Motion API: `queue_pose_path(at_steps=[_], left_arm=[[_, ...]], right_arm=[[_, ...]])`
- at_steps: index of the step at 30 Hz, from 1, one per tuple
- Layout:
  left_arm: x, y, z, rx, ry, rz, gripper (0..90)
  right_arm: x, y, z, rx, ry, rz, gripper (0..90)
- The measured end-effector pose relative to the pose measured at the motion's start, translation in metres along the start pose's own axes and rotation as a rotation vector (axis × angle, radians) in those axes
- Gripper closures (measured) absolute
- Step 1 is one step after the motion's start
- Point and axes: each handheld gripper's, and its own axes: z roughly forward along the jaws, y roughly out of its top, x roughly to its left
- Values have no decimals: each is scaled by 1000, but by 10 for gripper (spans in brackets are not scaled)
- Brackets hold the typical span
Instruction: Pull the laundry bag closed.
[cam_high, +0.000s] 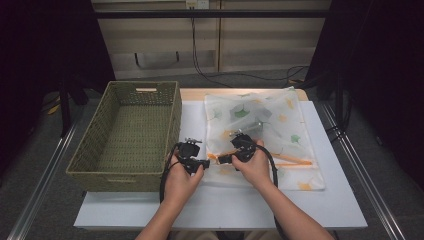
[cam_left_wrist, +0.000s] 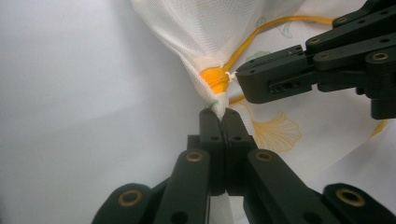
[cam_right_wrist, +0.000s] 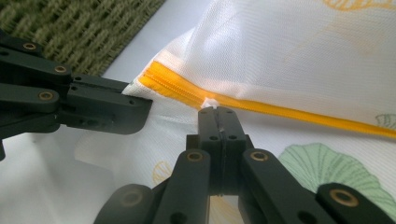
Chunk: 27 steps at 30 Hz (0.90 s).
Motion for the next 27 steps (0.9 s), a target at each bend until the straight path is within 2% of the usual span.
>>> queue_pose_path(at_steps=[5,7,10,12,16,19,21,23,26,27], left_arm=[[1,0,0,1,-3,-8,899],[2,0,-1,4,-7,-9,898],[0,0,-1,1,-3,-8,898],[1,0,-2,-3,0,-9,898],[0,0,-2,1,0,-9,898],[1,0,-3,2,3,-17,899],[3,0,-3,-1,-5,-28,899],[4,0,-4,4,0,-25,899],[4,1,-3,7,-2,-27,899],[3,1,-3,10,-2,-25,899]], right_arm=[[2,-1,-1,14,-21,-7,900],[0,-1,0,1,-10,-15,900],[0,-1,-2,12,-12,3,900],[0,-2,-2,15,-32,-7,900],[-4,-3,-3,8,-11,15,900],[-4,-5,-4,25,-50,0,900],[-9,-7,-6,17,-41,15,900],[-15,-8,-9,20,-70,19,900],[-23,-11,-13,4,-42,35,900],[-23,-11,-15,5,-57,36,900]])
